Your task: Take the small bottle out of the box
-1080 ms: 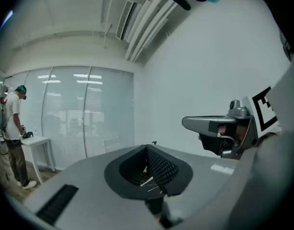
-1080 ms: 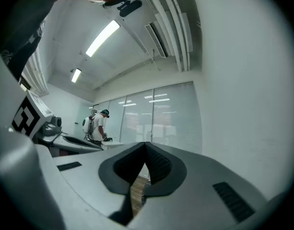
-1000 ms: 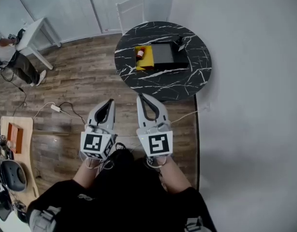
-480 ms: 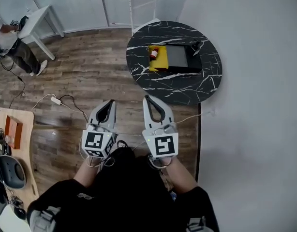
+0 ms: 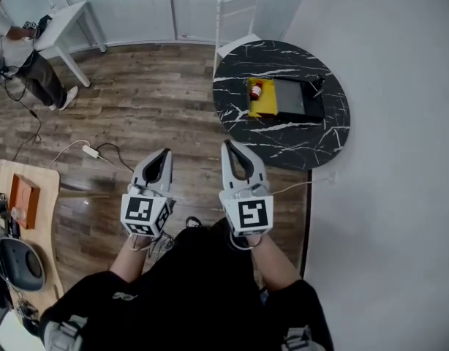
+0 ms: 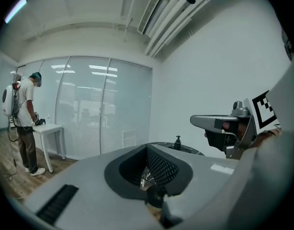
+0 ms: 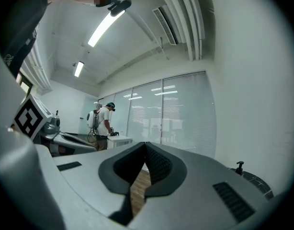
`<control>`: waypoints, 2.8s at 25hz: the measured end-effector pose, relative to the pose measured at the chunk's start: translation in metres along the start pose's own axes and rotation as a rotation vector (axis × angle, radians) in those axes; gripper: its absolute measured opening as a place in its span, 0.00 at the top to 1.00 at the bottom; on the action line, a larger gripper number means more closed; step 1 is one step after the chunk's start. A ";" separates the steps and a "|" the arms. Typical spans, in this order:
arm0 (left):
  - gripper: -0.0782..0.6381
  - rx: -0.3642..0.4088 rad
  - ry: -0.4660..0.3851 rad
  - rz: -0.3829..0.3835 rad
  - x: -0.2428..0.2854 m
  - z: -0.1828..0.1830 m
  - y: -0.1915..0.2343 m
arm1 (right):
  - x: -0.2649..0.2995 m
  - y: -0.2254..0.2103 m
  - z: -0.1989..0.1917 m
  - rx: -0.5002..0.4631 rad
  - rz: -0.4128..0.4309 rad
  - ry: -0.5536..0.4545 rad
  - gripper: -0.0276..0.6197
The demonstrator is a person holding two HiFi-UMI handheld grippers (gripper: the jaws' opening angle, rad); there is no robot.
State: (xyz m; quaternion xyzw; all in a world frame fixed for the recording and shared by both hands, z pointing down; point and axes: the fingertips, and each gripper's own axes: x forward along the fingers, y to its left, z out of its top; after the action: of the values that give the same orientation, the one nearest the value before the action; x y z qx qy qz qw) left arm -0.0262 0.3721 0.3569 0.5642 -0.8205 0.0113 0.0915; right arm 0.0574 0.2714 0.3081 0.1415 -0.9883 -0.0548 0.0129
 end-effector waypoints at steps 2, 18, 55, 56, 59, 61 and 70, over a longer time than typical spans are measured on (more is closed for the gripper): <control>0.89 -0.016 0.005 -0.001 0.002 -0.003 0.008 | 0.007 0.005 -0.003 -0.011 0.008 0.017 0.96; 0.89 -0.026 0.054 0.066 0.102 0.005 0.083 | 0.129 -0.046 -0.024 0.018 0.062 0.032 0.96; 0.89 0.047 0.636 -0.544 0.466 -0.116 -0.073 | 0.179 -0.316 -0.188 0.266 -0.299 0.342 0.96; 0.89 0.059 0.651 -0.554 0.471 -0.120 -0.075 | 0.180 -0.318 -0.193 0.278 -0.309 0.353 0.96; 0.89 0.084 0.692 -0.582 0.489 -0.129 -0.080 | 0.187 -0.326 -0.208 0.313 -0.326 0.381 0.96; 0.89 0.093 0.716 -0.597 0.500 -0.135 -0.080 | 0.193 -0.329 -0.220 0.339 -0.337 0.404 0.96; 0.89 0.124 0.793 -0.669 0.537 -0.161 -0.075 | 0.219 -0.329 -0.285 0.444 -0.373 0.548 0.96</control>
State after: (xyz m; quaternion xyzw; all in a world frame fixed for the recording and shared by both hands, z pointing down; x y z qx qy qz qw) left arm -0.1204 -0.1318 0.5963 0.7522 -0.4957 0.2429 0.3599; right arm -0.0493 -0.1333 0.5563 0.3274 -0.8935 0.1984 0.2349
